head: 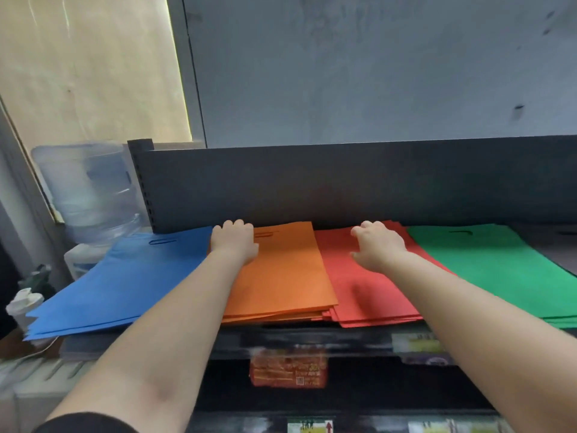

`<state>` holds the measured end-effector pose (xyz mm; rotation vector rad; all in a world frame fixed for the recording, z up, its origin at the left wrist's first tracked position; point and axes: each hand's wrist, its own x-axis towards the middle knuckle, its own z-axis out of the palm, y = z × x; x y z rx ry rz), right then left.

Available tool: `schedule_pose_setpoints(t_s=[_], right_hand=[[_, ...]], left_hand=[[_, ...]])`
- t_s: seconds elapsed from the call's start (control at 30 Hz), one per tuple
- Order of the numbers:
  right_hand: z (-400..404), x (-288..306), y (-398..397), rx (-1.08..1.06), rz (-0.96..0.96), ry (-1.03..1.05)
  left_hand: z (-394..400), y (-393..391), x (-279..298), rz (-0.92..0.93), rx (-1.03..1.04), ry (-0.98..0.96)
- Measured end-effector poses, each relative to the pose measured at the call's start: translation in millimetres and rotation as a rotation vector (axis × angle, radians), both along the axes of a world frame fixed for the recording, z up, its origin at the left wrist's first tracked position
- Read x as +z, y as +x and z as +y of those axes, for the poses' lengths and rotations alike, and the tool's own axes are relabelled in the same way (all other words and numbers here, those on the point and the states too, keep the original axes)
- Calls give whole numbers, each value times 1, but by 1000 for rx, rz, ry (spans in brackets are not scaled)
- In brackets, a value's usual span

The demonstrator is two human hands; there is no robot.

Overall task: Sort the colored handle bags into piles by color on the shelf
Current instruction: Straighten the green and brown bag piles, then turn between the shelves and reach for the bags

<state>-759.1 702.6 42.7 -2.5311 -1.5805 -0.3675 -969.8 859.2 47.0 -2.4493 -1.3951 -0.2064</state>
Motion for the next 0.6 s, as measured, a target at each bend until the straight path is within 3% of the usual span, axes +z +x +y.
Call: schedule_pose_setpoints(t_s=[0.23, 0.6], right_hand=[[-90, 43, 78, -146, -187, -36], [-325, 80, 227, -501, -188, -79]], left_hand=[[-66, 121, 39, 1, -195, 29], [-245, 325, 65, -127, -600, 16]])
